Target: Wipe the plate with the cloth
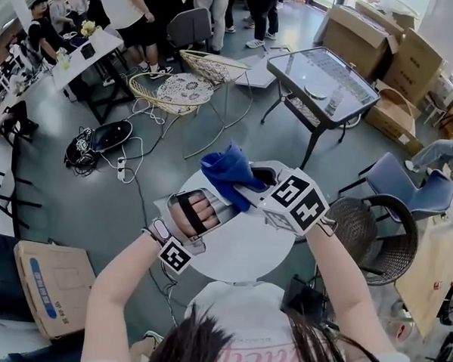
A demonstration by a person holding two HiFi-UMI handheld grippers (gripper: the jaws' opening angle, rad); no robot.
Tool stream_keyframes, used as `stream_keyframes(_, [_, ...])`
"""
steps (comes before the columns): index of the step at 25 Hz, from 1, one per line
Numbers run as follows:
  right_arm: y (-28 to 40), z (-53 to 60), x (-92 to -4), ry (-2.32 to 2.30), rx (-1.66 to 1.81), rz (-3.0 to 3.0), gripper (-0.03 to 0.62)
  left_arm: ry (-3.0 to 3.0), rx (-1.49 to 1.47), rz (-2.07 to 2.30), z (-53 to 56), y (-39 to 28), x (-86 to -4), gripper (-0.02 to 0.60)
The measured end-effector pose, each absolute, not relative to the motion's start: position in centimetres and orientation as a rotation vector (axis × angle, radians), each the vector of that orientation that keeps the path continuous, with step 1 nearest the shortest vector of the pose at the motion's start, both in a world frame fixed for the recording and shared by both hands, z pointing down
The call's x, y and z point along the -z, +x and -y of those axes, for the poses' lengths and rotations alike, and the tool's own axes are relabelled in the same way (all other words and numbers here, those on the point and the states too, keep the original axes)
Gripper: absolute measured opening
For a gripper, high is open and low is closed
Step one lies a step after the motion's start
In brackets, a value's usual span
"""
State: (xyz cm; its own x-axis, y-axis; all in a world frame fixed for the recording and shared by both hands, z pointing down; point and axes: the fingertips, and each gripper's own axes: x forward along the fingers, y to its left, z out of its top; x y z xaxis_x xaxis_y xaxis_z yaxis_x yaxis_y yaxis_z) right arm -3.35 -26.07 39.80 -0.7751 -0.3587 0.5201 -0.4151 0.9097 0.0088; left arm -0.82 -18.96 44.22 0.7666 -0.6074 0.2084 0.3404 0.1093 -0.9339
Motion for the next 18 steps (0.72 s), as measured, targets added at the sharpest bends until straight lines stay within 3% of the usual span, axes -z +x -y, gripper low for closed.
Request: stream_keyframes(18, [7.2, 28.9, -42.2, 0.855, -0.165, 2.415, 0.133, -1.192, 0.664, -0.228, 22.3, 0.6, -40.2, 0.021])
